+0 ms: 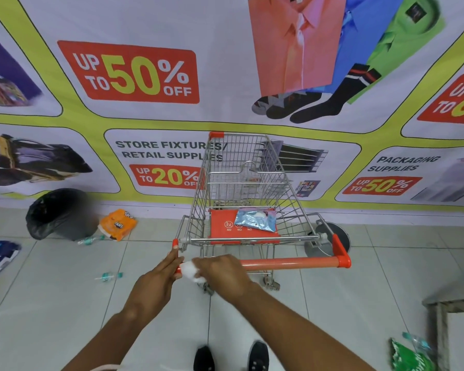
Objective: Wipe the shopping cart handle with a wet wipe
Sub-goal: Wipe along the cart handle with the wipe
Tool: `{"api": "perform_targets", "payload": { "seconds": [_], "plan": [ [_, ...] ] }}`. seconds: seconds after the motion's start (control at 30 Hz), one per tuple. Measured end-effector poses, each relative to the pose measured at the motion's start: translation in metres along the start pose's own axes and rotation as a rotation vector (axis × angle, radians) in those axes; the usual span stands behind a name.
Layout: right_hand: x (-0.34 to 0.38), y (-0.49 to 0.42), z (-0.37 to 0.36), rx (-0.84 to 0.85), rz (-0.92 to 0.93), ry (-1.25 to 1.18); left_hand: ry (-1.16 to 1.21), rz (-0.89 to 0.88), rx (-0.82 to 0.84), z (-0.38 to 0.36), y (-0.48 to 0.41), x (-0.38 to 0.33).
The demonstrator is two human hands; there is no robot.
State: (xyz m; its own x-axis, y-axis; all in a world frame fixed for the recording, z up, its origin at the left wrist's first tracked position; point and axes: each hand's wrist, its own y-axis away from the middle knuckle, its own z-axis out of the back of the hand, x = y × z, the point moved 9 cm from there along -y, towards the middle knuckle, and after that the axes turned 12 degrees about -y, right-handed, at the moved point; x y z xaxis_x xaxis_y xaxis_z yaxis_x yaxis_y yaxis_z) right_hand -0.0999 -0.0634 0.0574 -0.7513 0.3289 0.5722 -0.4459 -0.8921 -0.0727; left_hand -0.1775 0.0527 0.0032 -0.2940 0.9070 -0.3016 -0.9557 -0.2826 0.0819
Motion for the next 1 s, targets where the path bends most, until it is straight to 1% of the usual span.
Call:
{"api": "perform_targets", "payload": {
  "seconds": [0.13,0.23,0.37,0.47,0.53,0.67,0.83,0.9,1.0],
  "plan": [
    [0.017,-0.022,-0.018,-0.016,-0.005,-0.017,0.016,0.036,0.035,0.002,-0.001,0.003],
    [0.014,-0.015,-0.013,-0.029,0.035,-0.013,-0.020,0.010,0.042,0.006,-0.001,0.000],
    [-0.015,0.015,0.004,-0.028,-0.005,-0.065,-0.039,-0.011,0.036,-0.001,-0.002,-0.004],
    [-0.035,0.044,0.035,-0.079,-0.048,-0.091,-0.075,-0.007,0.038,-0.003,-0.001,-0.008],
    [-0.043,0.063,0.059,-0.106,-0.054,-0.068,-0.077,-0.016,0.027,0.000,0.000,-0.012],
    [-0.069,0.090,0.080,-0.064,-0.093,0.016,-0.077,-0.008,0.020,0.005,-0.001,-0.012],
    [-0.094,0.103,0.075,0.018,-0.071,0.141,-0.079,0.003,0.031,0.003,-0.001,-0.010],
    [-0.090,0.102,0.071,0.017,-0.046,0.190,-0.069,0.011,0.024,0.002,-0.001,-0.008],
    [-0.075,0.092,0.058,-0.010,-0.020,0.203,-0.038,0.027,0.010,0.002,-0.001,-0.003]
  ]
}}
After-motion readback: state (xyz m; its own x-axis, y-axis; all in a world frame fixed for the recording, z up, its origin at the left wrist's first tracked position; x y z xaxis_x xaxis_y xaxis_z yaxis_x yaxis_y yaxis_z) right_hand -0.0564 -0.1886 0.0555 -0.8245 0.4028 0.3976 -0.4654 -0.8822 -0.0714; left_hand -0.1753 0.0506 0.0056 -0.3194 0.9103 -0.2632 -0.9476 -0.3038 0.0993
